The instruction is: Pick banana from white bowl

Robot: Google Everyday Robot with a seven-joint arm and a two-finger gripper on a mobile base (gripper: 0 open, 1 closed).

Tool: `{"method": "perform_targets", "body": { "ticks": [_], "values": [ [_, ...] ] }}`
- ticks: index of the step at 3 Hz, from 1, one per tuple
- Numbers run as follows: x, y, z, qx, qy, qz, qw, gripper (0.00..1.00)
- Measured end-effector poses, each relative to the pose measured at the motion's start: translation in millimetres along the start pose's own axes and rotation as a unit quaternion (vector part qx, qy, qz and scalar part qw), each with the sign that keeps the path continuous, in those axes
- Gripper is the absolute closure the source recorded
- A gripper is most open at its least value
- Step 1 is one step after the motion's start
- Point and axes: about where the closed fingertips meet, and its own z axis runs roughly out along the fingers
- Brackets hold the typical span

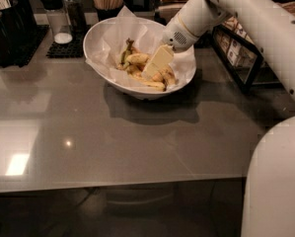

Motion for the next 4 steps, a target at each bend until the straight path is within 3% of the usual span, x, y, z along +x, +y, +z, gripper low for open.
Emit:
{"method": "perform_targets", "body": {
  "ticks": [1, 3, 4],
  "values": [
    [6.5, -1.6, 11.8, -0.013, 0.008, 0.006, 0.9999, 0.23],
    [9.1, -2.1, 12.3, -0.015, 0.010, 0.010, 0.9998, 0.65],
    [13.2, -2.2, -0.8, 0.000, -0.002, 0.015, 0.9999, 0.88]
  ]
}}
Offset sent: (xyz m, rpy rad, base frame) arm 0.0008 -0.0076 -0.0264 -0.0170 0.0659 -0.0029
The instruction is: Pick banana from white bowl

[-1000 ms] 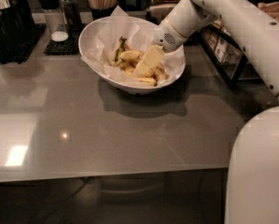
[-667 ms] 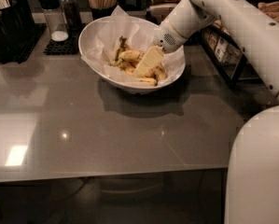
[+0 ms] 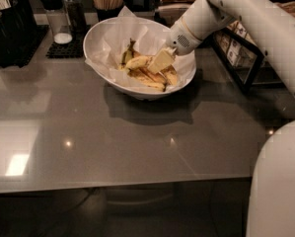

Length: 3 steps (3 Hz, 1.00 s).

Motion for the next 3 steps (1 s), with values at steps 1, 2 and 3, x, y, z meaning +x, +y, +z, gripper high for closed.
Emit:
{"method": "perform_targets", "body": {
  "ticks": [1, 2, 3],
  "values": [
    [-4.7, 4.5, -24.2, 0.019, -0.027, -0.006, 0.9994, 1.00],
    [-9.0, 14.0, -67.1, 0.014, -0.110, -0.028, 0.9934, 1.00],
    [-13.3, 37.1, -133.1, 0.002, -0.157, -0.049, 0.9865, 1.00]
  ]
}}
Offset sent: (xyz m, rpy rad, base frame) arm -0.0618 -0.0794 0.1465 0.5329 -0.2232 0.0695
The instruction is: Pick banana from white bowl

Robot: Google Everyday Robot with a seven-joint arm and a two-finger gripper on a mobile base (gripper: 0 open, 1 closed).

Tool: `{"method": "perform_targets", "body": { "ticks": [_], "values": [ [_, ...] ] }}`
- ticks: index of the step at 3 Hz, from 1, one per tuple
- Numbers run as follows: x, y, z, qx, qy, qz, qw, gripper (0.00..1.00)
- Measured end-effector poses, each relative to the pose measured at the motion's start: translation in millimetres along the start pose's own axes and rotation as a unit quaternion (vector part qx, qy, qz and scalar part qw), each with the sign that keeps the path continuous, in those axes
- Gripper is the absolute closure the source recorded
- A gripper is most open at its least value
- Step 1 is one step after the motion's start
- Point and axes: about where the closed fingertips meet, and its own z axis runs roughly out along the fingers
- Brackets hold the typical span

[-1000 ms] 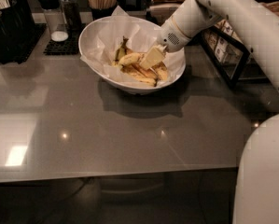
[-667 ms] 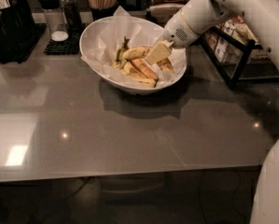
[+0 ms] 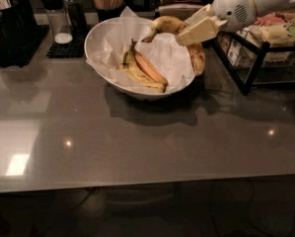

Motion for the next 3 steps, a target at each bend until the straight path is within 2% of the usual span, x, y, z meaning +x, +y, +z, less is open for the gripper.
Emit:
{"method": "perform_targets", "body": {
  "ticks": [1, 2, 3],
  "values": [
    [-4.7, 29.9, -45.1, -0.032, 0.014, -0.007, 0.9994, 1.00],
    [-0.7, 39.2, -47.6, -0.051, 0.025, -0.010, 0.9983, 1.00],
    [-0.7, 39.2, -47.6, -0.051, 0.025, -0.010, 0.9983, 1.00]
  ]
}}
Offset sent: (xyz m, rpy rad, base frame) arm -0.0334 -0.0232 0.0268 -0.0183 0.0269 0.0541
